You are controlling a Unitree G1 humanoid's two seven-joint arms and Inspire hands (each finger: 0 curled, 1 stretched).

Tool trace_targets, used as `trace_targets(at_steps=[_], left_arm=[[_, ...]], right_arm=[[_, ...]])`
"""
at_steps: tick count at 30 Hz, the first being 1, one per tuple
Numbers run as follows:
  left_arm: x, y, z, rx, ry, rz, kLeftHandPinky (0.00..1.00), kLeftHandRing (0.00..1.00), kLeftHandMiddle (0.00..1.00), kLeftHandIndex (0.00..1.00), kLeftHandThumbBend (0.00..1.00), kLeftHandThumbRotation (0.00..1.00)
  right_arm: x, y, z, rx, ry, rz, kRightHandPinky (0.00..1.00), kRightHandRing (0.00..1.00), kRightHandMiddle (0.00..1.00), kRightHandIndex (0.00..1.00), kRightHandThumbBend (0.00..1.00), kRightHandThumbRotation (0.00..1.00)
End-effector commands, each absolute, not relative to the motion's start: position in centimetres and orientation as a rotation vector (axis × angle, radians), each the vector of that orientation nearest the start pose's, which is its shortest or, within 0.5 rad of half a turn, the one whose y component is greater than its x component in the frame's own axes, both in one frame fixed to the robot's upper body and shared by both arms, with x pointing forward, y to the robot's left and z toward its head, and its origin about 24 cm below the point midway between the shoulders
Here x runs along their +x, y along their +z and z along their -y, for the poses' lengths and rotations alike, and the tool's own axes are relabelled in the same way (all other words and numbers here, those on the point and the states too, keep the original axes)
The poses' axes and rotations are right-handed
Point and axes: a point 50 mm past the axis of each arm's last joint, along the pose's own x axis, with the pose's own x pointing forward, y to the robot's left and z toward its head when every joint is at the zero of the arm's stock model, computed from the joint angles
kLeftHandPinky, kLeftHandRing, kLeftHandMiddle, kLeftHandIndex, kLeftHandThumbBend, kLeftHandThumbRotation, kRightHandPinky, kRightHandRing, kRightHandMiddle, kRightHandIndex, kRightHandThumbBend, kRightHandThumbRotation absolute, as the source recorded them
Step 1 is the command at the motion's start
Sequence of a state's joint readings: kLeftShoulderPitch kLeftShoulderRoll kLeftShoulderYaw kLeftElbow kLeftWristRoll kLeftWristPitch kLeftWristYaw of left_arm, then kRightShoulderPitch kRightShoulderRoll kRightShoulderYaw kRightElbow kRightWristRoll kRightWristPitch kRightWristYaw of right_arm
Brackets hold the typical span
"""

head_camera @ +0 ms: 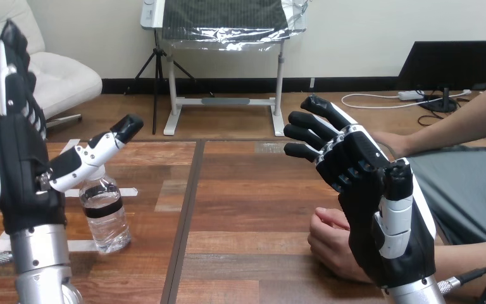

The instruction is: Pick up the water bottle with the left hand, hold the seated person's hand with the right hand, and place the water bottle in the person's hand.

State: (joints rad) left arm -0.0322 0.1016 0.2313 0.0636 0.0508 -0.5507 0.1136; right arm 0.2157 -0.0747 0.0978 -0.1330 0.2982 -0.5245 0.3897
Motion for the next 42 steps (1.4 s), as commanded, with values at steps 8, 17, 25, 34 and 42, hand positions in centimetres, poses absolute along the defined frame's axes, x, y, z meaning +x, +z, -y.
trace_targets(at_steps=[8,17,25,34,42], left_arm=[[26.3,9.7,-22.3,0.208,0.312,0.540,1.00,1.00,1.00,0.99,0.96,0.21],[27.3,9.0,-22.6,0.224,0.326,0.499,1.00,1.00,0.99,0.99,0.96,0.23],[28.1,8.4,-22.9,0.226,0.320,0.467,1.00,1.00,0.99,0.99,0.95,0.24],[28.9,7.7,-23.1,0.224,0.315,0.416,1.00,1.00,1.00,1.00,0.95,0.23],[29.4,7.3,-23.2,0.221,0.307,0.383,1.00,1.00,1.00,1.00,0.93,0.20]], right_arm=[[20.3,9.0,14.3,0.144,0.366,0.550,0.78,0.82,0.82,0.85,0.72,1.00],[20.3,9.0,14.3,0.142,0.370,0.551,0.78,0.82,0.82,0.85,0.72,1.00],[20.3,9.0,14.3,0.140,0.369,0.550,0.77,0.82,0.82,0.85,0.72,1.00],[20.2,9.0,14.4,0.139,0.368,0.550,0.77,0.82,0.82,0.85,0.73,1.00],[20.2,9.0,14.4,0.136,0.368,0.552,0.77,0.82,0.83,0.85,0.73,1.00]])
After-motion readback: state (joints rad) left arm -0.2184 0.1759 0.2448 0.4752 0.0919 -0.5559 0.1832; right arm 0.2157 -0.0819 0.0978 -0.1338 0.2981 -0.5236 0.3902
